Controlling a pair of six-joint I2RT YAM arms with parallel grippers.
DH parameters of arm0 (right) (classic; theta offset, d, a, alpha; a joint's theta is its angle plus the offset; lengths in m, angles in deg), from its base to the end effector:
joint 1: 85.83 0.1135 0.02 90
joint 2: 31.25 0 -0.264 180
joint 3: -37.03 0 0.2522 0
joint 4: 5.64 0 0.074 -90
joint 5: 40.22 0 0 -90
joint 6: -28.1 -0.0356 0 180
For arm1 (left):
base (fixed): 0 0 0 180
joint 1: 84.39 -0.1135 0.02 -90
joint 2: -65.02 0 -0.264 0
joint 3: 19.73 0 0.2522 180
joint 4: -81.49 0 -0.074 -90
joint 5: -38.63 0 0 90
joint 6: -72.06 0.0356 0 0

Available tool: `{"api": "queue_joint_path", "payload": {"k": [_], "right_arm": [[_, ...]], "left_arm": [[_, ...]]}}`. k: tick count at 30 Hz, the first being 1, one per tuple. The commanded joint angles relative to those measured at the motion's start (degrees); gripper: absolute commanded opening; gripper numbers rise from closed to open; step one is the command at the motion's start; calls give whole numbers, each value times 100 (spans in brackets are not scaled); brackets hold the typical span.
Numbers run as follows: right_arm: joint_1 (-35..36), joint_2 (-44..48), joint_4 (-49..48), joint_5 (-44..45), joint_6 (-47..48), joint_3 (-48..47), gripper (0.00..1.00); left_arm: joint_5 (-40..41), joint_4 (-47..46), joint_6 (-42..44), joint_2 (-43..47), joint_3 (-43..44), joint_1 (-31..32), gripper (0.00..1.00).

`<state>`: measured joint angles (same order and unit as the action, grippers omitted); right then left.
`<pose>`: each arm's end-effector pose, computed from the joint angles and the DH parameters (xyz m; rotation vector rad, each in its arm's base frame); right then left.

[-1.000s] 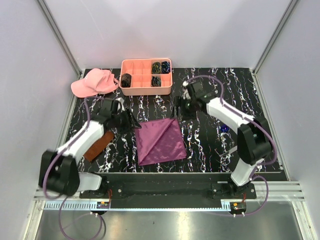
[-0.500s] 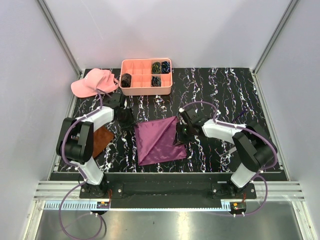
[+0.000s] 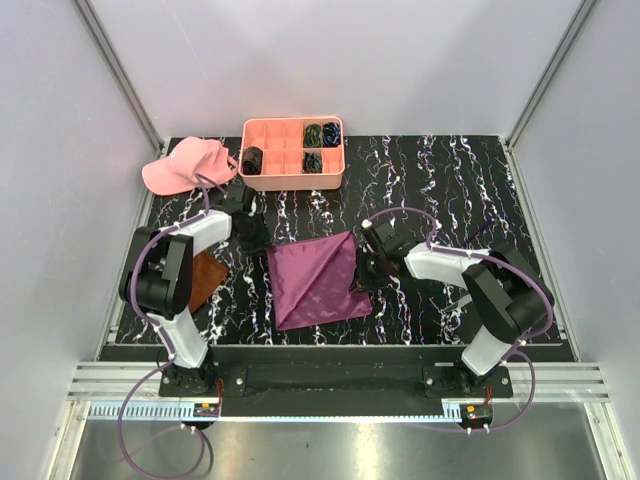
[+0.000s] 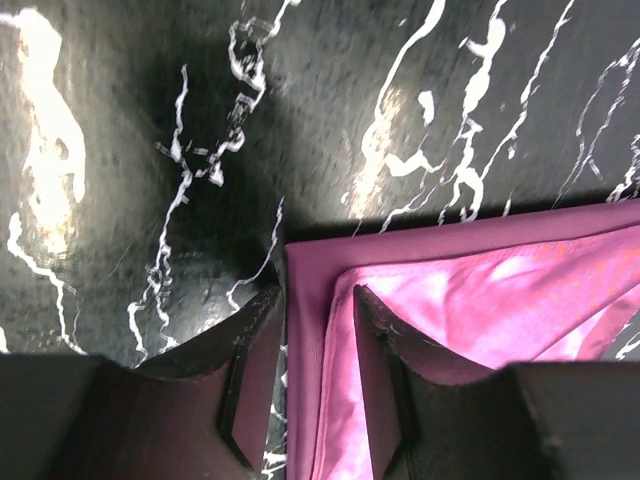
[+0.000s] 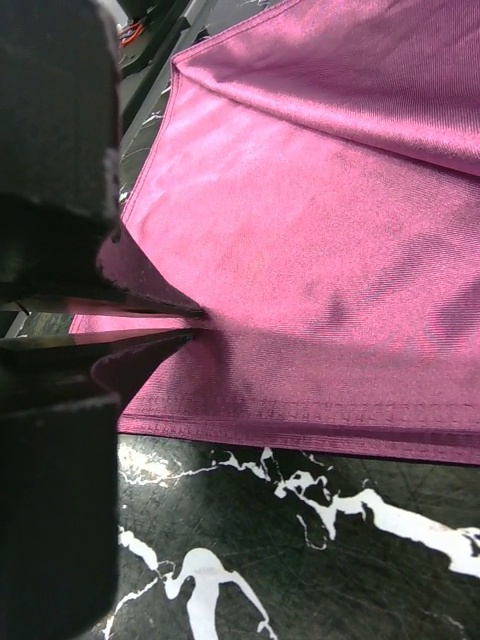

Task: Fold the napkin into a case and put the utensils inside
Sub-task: Pick up the upper triangle-folded napkin from the center of the board.

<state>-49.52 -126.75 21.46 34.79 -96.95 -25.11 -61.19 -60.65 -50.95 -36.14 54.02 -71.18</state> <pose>0.2439 0.1906 0.1433 -0.1271 2.7815 0.7253 0.3302 -0.0837 0.1573 -0.4257 2.7429 -0.4581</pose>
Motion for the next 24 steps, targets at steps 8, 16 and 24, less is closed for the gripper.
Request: {"api": "queue_joint_path", "payload": {"k": [8,16,24], "right_arm": [[-28,-249,254,740,488,-408,17],[973,129,2303,1946,842,-2200,52],[2440,-371,2076,1928,288,-2983,55]], "left_arm": [[306,-230,-3,-176,75,111,19],[86,-186,-328,158,-109,208,0],[-344,-599,-1004,466,-488,208,0]]}}
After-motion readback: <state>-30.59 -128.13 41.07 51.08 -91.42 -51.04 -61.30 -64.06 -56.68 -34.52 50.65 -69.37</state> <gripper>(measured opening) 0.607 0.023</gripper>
